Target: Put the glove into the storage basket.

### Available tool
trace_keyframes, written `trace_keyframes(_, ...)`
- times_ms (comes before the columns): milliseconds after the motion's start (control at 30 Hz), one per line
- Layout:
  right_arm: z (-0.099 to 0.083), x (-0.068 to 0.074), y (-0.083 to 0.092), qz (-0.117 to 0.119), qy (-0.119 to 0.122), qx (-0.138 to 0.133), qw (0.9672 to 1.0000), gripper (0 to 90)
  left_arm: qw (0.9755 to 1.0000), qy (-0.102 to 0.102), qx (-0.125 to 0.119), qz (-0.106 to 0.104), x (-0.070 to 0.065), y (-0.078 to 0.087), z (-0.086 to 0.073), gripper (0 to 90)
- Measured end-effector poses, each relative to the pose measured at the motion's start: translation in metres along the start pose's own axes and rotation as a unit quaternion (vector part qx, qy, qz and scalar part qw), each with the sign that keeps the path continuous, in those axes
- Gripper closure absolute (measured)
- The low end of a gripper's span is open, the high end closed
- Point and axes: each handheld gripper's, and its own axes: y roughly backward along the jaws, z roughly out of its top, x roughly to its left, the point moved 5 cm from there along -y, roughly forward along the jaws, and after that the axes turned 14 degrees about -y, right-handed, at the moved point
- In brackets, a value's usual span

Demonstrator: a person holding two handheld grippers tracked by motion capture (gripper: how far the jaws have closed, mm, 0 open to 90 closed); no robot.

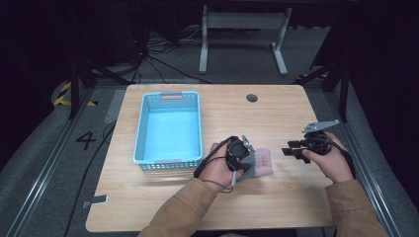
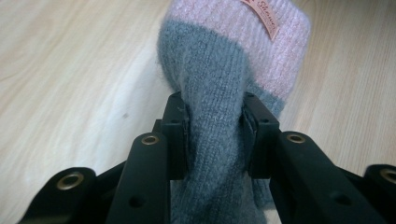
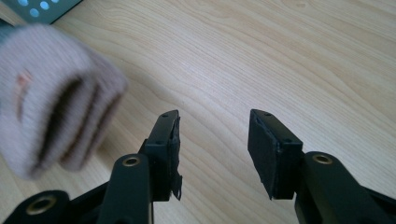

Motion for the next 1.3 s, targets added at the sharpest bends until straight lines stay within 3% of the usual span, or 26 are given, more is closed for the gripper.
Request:
trace_keyframes(433, 0.006, 0.003, -0.012, 0.009, 0.003, 0.008, 0.9999, 54.3, 0.9998, 0.014, -0.015, 0.003, 0.014, 0.048, -0.015, 67.5)
trace_keyframes(767, 0.000, 0.000, -0.012, 0.006, -0.003, 0.011, 0.9999, 54.3, 0.9991, 0.023, -0.012, 0.034, 0.043, 0.087, -0.028, 67.5)
trace_keyframes(1067, -0.007, -0.002, -0.010, 0.002, -0.007, 0.015, 0.9999, 54.3, 0.9977, 0.038, -0.023, 0.052, 0.063, 0.107, -0.040, 67.4)
trace_keyframes(1300, -0.011, -0.003, -0.009, -0.001, -0.011, 0.017, 0.9998, 54.3, 0.9961, 0.050, -0.019, 0.071, 0.078, 0.125, -0.054, 67.4)
